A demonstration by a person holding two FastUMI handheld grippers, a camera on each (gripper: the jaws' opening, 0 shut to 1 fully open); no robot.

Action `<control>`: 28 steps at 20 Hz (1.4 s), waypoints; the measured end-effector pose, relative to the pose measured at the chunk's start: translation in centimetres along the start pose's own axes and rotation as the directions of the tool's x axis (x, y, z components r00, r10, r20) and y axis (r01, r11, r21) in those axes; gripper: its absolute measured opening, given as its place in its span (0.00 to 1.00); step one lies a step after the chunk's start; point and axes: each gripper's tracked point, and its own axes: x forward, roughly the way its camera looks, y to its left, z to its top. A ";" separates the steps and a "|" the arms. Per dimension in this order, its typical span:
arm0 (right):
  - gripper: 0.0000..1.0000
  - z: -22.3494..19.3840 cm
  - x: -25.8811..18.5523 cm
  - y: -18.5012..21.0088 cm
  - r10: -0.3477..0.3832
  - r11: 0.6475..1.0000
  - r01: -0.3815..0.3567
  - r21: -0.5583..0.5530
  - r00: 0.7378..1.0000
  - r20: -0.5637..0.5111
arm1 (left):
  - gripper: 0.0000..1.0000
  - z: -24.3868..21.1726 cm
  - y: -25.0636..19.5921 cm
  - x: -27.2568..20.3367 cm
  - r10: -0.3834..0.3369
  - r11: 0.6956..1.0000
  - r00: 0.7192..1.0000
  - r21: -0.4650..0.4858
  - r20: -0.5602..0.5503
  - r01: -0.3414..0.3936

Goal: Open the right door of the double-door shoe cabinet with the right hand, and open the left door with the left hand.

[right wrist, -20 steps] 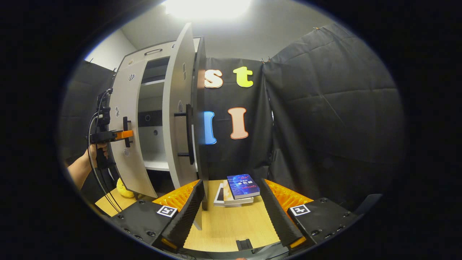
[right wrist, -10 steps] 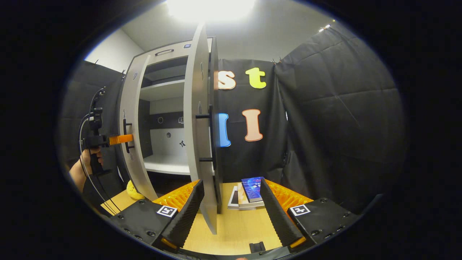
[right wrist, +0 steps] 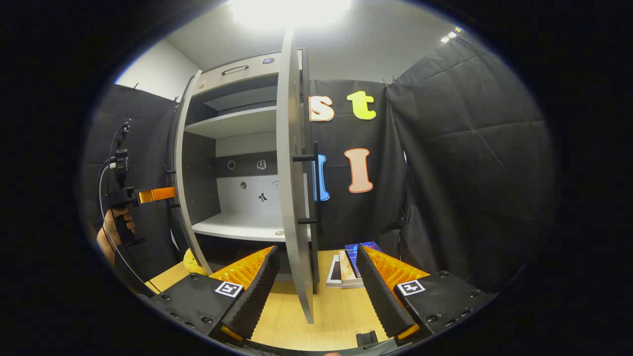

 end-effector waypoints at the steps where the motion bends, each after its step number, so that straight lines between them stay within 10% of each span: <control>1: 0.97 0.0 0.2 0.5 0.007 1.000 -0.007 -0.003 1.000 -0.002 | 0.10 -0.1 0.4 -0.1 -0.001 1.000 1.000 -0.001 0.002 0.001; 28: 0.97 -1.0 1.7 11.2 0.133 0.990 -0.134 -0.049 0.991 -0.016 | 0.08 1.5 10.1 -6.3 0.072 0.995 0.997 0.067 0.028 -0.073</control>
